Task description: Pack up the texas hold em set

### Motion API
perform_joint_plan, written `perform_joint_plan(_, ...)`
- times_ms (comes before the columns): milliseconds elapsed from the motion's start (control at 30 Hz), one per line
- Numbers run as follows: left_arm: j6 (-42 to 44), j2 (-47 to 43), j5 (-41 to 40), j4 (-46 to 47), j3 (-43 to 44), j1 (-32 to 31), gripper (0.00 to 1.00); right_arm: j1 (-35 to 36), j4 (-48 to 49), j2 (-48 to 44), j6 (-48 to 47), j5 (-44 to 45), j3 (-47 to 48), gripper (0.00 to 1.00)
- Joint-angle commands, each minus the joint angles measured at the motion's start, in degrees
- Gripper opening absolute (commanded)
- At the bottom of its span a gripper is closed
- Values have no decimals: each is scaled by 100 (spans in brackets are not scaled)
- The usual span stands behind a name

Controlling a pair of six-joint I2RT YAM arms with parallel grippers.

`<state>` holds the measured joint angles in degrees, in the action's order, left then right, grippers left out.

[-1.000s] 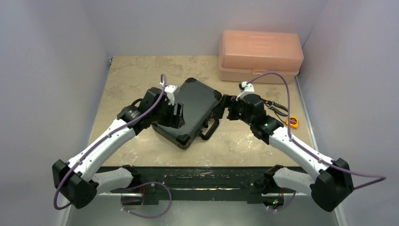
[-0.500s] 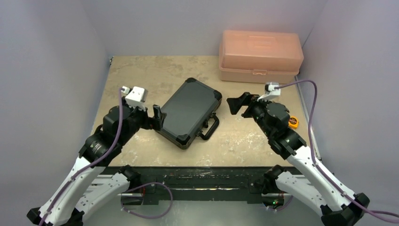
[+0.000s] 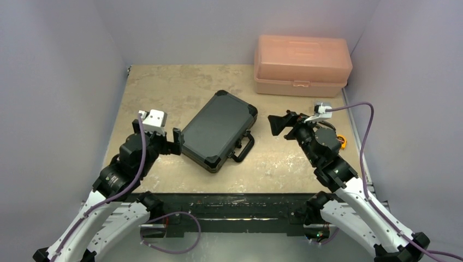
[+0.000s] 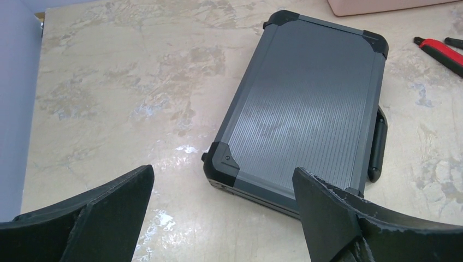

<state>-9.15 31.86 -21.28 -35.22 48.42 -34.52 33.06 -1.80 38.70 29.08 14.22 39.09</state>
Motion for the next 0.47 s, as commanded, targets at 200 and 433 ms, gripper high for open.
perform_joint_plan(200,184,-41,-287,277,-46,-6,100,-1,389,-141,173,381,-226,99)
perform_joint_plan(433,213,-145,-324,304,-79,-6,100,-1,348,-3,71,383,-165,99)
